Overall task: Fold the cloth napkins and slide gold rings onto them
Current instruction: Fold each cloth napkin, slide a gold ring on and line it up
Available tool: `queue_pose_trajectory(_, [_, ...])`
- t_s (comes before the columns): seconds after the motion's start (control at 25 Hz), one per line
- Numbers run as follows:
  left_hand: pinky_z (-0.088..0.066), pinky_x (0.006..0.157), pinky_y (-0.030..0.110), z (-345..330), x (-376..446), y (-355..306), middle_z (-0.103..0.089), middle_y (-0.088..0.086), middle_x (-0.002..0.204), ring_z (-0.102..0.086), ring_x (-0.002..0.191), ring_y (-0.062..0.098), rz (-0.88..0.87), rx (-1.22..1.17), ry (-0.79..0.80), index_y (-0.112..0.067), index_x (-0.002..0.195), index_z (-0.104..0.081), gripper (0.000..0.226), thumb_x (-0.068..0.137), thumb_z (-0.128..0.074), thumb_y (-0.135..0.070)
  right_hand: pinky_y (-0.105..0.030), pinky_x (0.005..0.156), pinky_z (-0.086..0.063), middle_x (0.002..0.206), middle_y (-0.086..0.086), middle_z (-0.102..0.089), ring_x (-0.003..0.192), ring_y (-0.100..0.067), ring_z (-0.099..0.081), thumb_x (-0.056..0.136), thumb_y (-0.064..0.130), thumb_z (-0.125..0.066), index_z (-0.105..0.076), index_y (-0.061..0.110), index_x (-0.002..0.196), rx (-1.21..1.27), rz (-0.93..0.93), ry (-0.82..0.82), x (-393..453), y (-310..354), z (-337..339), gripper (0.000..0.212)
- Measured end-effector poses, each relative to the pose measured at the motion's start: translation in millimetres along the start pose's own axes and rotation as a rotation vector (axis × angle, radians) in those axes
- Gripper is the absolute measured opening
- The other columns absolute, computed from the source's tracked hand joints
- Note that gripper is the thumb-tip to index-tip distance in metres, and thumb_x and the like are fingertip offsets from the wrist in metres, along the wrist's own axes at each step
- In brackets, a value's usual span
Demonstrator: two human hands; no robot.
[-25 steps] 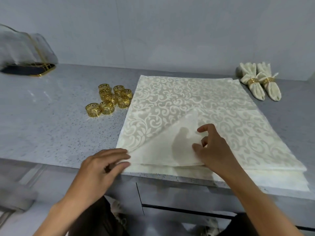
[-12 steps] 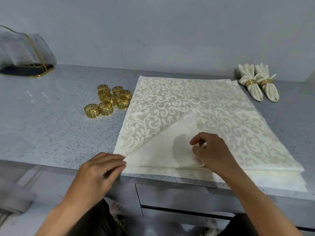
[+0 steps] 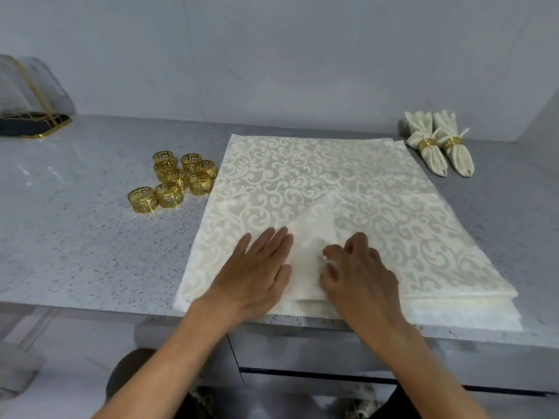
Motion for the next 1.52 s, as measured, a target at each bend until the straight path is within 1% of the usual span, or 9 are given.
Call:
queue_pose_trajectory(0.12, [0.008, 0.122, 0.034, -18, 4, 8, 0.011, -0.011, 0.163, 0.014, 0.149, 0.007, 0.012, 0.067, 0.026, -0.026, 0.157, 0.003, 0.074, 0.088, 0.009, -0.052, -0.041, 0.094, -0.045, 0.144, -0.007, -0.044, 0.124, -0.03, -0.048, 0.098, 0.037, -0.05, -0.053, 0.017, 0.135, -0.019, 0.226, -0.313, 30, 30, 33, 0.043])
queue_pose_trajectory(0.24, [0.009, 0.121, 0.033, -16, 2, 8, 0.013, -0.012, 0.163, 0.016, 0.148, 0.006, -0.008, 0.049, 0.003, -0.027, 0.157, 0.005, 0.071, 0.09, 0.008, -0.053, -0.047, 0.122, -0.007, 0.165, -0.002, -0.009, 0.152, -0.024, -0.006, 0.104, 0.048, -0.023, -0.015, 0.021, 0.157, -0.023, 0.255, 0.01, 94, 36, -7, 0.06])
queue_pose_trajectory(0.44, [0.011, 0.118, 0.025, -14, 8, 16, 0.013, -0.032, 0.156, 0.018, 0.141, -0.012, 0.073, -0.258, 0.146, -0.05, 0.151, -0.001, 0.053, 0.1, -0.011, -0.056, -0.042, 0.122, -0.001, 0.165, 0.0, -0.005, 0.152, -0.023, 0.001, 0.104, 0.047, -0.019, -0.011, 0.022, 0.157, 0.195, 0.168, 0.202, 108, 8, -47, 0.059])
queue_pose_trajectory(0.64, [-0.046, 0.086, 0.036, 30, 18, 66, -0.062, -0.013, 0.103, -0.058, 0.099, 0.015, 0.388, -0.292, -0.032, -0.036, 0.119, -0.057, 0.024, 0.096, -0.051, -0.032, -0.036, 0.09, -0.039, 0.138, -0.002, -0.051, 0.126, -0.026, -0.045, 0.082, 0.008, -0.055, -0.045, 0.024, 0.136, -0.016, 0.059, 0.07, 146, -106, 30, 0.057])
queue_pose_trajectory(0.88, [-0.046, 0.066, 0.032, 28, 17, 56, -0.066, -0.007, 0.076, -0.062, 0.074, 0.013, 0.479, -0.447, -0.022, -0.03, 0.081, -0.061, 0.011, 0.083, -0.07, -0.024, -0.039, 0.091, -0.036, 0.128, 0.008, -0.05, 0.112, -0.022, -0.046, 0.074, 0.036, -0.063, -0.047, 0.042, 0.126, -0.031, -0.206, 0.329, 167, -216, 18, 0.056])
queue_pose_trajectory(1.04, [-0.044, 0.062, 0.031, 41, 22, 54, -0.066, -0.002, 0.073, -0.061, 0.069, 0.016, 0.421, -0.468, -0.107, -0.03, 0.085, -0.061, 0.021, 0.083, -0.069, -0.012, -0.032, 0.083, -0.047, 0.113, 0.001, -0.065, 0.095, -0.015, -0.06, 0.078, 0.027, -0.076, -0.066, 0.015, 0.11, 0.329, -0.273, 0.288, 165, -238, 25, 0.036])
queue_pose_trajectory(1.2, [-0.043, 0.086, 0.032, 53, 29, 37, -0.064, -0.018, 0.109, -0.056, 0.104, 0.011, 0.224, -0.212, -0.197, -0.036, 0.088, -0.067, 0.007, 0.081, -0.067, -0.035, -0.03, 0.061, -0.041, 0.072, -0.002, -0.06, 0.066, -0.016, -0.055, 0.07, 0.018, -0.076, -0.067, 0.0, 0.083, 0.412, -0.265, 0.138, 146, -238, 36, 0.024])
queue_pose_trajectory(1.32, [-0.012, 0.115, 0.021, 22, 18, 1, -0.035, -0.023, 0.146, -0.026, 0.138, 0.0, 0.017, -0.142, -0.019, -0.038, 0.129, -0.059, 0.064, 0.081, -0.032, -0.071, -0.028, 0.053, -0.028, 0.058, 0.004, -0.041, 0.054, -0.014, -0.037, 0.074, 0.012, -0.076, -0.046, 0.011, 0.059, 0.404, -0.148, -0.083, 123, -210, 57, 0.034])
queue_pose_trajectory(1.52, [0.017, 0.106, 0.005, -1, 15, -29, -0.012, -0.019, 0.16, 0.002, 0.14, -0.012, -0.005, -0.193, 0.005, -0.033, 0.152, -0.03, 0.057, 0.1, -0.028, -0.057, -0.029, 0.065, -0.046, 0.077, 0.01, -0.065, 0.075, -0.012, -0.06, 0.079, 0.017, -0.076, -0.063, 0.025, 0.075, 0.371, -0.046, -0.254, 60, -140, 58, 0.016])
Point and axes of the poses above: each hand's wrist, its own x-axis towards the middle knuckle, its own z-axis out of the back of the hand, y = z × x, the point moved 9 cm from there along x, towards the middle knuckle
